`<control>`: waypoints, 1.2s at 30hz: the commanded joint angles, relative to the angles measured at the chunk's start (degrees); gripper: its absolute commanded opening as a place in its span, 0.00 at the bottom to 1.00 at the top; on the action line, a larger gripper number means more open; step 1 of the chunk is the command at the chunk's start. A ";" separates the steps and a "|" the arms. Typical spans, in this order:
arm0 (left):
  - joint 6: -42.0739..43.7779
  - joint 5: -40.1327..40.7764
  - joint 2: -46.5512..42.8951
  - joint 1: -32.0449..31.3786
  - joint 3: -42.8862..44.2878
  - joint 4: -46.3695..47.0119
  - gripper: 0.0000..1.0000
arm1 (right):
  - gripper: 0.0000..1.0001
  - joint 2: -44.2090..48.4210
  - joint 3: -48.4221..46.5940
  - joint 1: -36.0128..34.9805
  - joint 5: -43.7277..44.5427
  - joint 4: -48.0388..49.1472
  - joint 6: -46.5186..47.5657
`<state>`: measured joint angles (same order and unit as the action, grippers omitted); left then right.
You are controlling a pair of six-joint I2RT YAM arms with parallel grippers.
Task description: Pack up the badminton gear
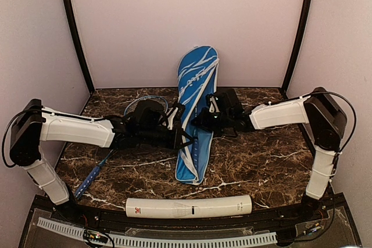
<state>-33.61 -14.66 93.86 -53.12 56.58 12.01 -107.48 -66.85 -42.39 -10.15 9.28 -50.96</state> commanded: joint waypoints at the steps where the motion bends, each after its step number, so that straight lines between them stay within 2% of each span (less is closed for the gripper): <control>1: 0.07 -6.30 -4.17 -1.72 2.06 1.80 0.00 | 0.00 -1.56 -3.35 0.40 11.31 3.73 1.87; 8: 0.25 -2.64 -4.11 -1.50 2.09 0.47 0.00 | 0.01 -1.60 -3.18 -0.41 10.76 2.34 2.81; 13: -0.33 0.28 -4.10 -0.66 -0.73 -1.73 0.00 | 0.15 0.25 -1.69 -0.37 8.16 0.84 4.49; 21: -0.67 0.12 -2.79 0.46 -2.66 -1.77 0.00 | 0.35 3.67 0.42 -0.58 3.08 -3.06 7.24; 26: -0.75 0.90 -2.04 0.78 -2.90 -2.18 0.00 | 0.42 6.33 4.39 -0.83 0.25 -4.73 7.58; 36: 1.52 5.54 0.04 1.09 -3.41 -8.48 0.00 | 0.49 10.10 12.85 -4.79 -4.18 -7.13 8.45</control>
<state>-34.11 -11.62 93.30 -52.60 54.26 5.54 -98.91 -56.47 -44.62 -11.90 2.61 -43.48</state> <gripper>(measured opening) 0.012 0.478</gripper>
